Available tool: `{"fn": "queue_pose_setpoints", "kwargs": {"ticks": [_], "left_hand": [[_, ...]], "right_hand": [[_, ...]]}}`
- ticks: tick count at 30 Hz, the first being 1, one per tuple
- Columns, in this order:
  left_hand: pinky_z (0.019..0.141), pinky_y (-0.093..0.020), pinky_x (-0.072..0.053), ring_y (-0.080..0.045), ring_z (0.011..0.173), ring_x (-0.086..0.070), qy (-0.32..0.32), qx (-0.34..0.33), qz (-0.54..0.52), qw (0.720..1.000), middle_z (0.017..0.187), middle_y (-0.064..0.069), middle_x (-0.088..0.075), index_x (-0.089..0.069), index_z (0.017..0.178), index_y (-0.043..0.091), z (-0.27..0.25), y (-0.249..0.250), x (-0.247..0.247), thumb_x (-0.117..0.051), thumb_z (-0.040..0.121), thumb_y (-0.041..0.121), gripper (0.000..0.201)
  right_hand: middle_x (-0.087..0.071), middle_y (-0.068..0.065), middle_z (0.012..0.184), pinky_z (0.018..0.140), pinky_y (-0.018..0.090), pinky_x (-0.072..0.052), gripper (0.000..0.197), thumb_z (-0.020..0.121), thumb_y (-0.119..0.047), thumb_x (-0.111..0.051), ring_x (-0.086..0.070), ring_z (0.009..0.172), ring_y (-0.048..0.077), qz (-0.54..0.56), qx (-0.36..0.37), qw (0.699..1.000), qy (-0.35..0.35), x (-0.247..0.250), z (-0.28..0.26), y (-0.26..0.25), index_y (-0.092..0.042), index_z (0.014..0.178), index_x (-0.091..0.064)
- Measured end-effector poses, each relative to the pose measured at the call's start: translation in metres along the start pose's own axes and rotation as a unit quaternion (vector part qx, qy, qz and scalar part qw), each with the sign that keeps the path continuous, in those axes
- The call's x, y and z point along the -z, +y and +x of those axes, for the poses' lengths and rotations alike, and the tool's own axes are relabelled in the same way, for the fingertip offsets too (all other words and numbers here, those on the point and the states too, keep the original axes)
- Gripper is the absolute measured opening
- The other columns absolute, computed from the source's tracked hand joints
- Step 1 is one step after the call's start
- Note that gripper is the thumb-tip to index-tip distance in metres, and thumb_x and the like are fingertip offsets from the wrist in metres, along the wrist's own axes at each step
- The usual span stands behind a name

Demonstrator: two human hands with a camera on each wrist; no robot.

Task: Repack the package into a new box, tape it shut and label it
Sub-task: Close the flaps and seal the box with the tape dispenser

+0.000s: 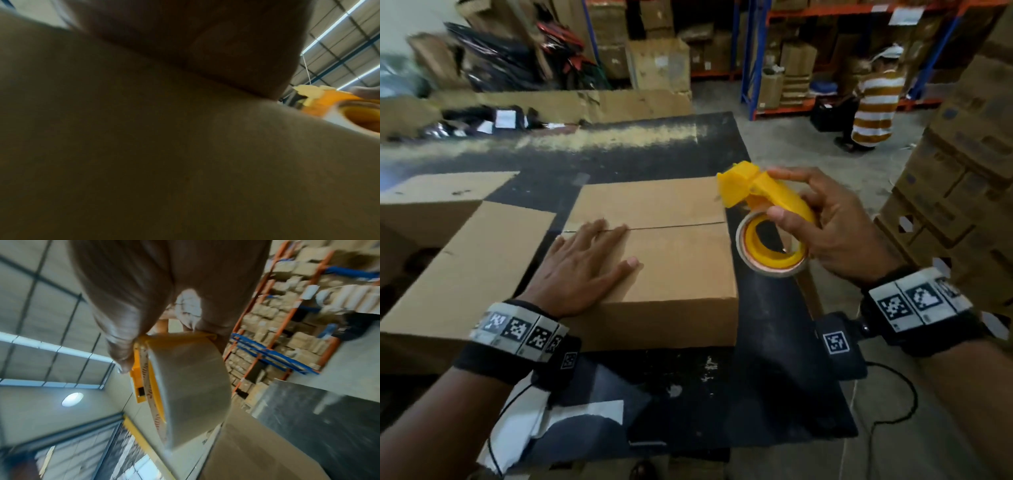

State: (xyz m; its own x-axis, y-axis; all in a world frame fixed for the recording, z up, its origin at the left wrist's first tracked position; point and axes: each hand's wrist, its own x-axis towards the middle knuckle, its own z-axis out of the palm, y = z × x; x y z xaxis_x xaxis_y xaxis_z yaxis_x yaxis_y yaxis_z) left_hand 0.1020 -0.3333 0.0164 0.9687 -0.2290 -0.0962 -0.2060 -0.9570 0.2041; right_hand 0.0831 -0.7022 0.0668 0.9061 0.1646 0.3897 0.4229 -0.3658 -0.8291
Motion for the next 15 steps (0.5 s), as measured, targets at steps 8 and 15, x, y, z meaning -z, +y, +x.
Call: {"fn": "queue_pose_setpoints", "kwargs": {"ticks": [8,15], "left_hand": [[0.127,-0.040,-0.003,-0.011,0.157,-0.003,-0.015,-0.052,-0.010,0.998,0.171,0.011,-0.003,-0.003,0.160,0.046,0.004,-0.024,0.001,-0.015,0.083,0.090,0.090],[0.123,-0.039,-0.022,-0.011,0.151,-0.025,-0.084,-0.033,-0.126,0.988,0.167,0.019,-0.017,-0.013,0.159,0.046,0.003,-0.040,0.032,-0.049,0.091,0.069,0.081]], "right_hand": [[-0.056,-0.031,0.092,0.070,0.016,-0.043,0.053,0.089,-0.043,-0.072,-0.057,0.080,-0.001,-0.105,0.079,0.975,-0.177,-0.061,0.104,-0.028,-0.033,0.137,-0.053],[-0.050,-0.044,0.102,0.078,0.018,-0.043,0.056,0.085,-0.049,-0.073,-0.055,0.096,-0.008,-0.147,0.073,0.945,-0.285,-0.119,0.146,-0.016,-0.042,0.136,-0.050]]}}
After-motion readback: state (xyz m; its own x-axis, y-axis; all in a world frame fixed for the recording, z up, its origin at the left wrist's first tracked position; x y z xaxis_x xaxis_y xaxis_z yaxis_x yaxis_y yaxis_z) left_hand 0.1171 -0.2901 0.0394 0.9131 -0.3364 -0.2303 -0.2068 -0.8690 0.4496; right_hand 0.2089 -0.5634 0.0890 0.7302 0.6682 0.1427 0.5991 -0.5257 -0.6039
